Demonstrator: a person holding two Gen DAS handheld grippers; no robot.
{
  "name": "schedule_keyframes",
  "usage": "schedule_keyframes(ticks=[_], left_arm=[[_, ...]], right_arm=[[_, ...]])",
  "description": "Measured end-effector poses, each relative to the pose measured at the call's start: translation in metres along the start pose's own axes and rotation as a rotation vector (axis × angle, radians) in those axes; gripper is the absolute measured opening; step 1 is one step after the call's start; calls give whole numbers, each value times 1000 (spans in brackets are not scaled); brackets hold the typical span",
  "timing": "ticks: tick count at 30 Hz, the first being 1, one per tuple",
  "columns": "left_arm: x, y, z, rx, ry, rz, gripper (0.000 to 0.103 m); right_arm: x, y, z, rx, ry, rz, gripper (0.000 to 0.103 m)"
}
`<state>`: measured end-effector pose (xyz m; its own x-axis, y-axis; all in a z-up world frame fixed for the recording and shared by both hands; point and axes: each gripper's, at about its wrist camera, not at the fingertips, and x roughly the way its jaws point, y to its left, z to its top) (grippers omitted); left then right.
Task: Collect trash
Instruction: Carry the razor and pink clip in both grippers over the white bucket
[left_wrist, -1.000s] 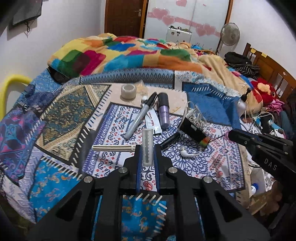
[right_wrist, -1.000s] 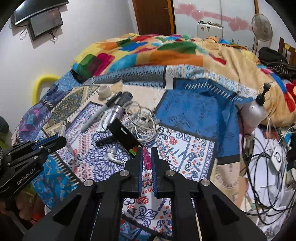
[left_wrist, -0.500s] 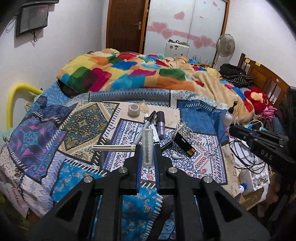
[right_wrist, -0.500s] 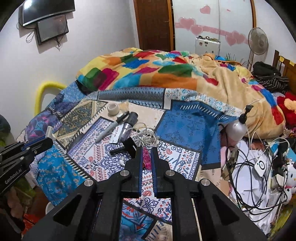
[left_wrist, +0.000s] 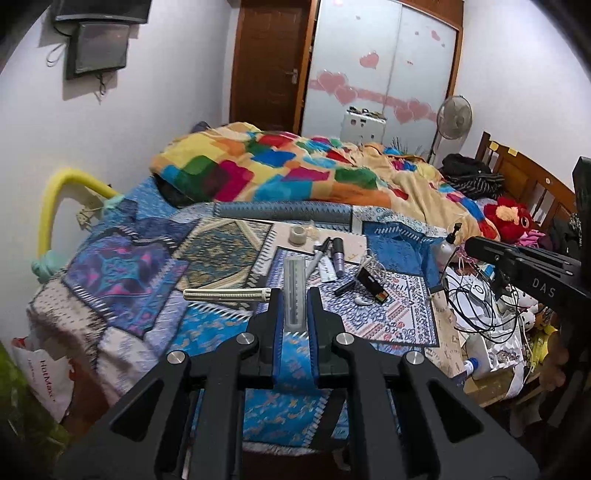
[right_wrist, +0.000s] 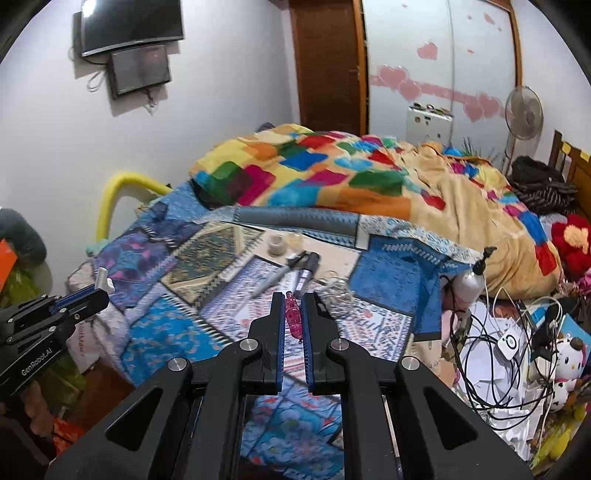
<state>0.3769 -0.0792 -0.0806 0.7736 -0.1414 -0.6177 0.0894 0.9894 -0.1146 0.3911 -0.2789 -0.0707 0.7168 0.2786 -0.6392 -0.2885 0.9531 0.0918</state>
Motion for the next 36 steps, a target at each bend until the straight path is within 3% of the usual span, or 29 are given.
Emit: schedule_keyframes(ticks=[15,22,29,36], left_arm=[[-117,69,-48,-37,-48,116,11],[-152,103,-85,-65,-25,168,11],[-168,133,-133,-95,37,205,11],[-157,158,-175,-139,127,197,11]], right_arm=[[-61,106,-20,-93,-48,143,8],[-72,158,-40,-159,-35,206,8],[-64,207,-64,-229,13,264,8],[-39,248,-91,-294,100,315,8]])
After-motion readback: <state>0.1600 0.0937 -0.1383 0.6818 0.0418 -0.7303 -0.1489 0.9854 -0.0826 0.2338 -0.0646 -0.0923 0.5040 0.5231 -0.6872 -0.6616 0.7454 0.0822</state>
